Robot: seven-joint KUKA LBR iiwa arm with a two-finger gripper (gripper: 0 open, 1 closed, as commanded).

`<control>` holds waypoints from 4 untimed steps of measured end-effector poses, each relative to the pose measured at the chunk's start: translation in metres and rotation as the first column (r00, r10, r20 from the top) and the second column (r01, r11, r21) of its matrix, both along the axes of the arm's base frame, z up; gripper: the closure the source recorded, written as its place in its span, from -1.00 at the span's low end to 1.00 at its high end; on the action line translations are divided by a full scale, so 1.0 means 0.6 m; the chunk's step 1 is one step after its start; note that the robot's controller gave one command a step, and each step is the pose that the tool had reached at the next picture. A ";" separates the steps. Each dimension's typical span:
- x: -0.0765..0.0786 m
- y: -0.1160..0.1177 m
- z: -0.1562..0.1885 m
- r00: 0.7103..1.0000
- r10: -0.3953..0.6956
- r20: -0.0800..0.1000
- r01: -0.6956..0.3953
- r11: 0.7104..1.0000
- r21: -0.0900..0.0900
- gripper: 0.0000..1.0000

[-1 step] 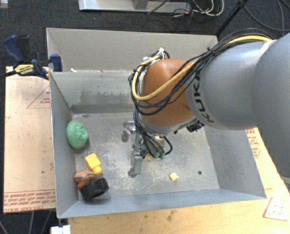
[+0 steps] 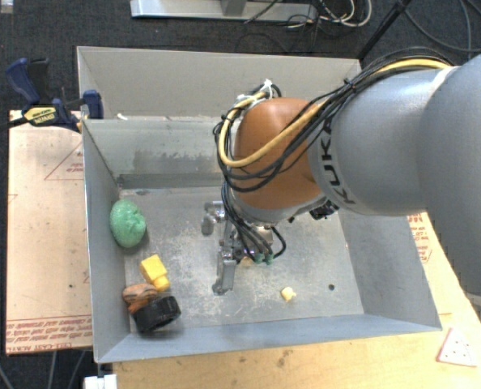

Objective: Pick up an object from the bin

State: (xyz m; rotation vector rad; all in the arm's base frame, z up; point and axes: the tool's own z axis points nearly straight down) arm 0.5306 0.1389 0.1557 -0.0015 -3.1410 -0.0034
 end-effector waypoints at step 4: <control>0.072 -0.157 -0.141 0.978 0.208 0.005 -0.208 0.978 -0.001 1.00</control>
Offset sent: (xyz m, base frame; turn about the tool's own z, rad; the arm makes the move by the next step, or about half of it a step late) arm 0.0766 -0.0912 0.0013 -0.0863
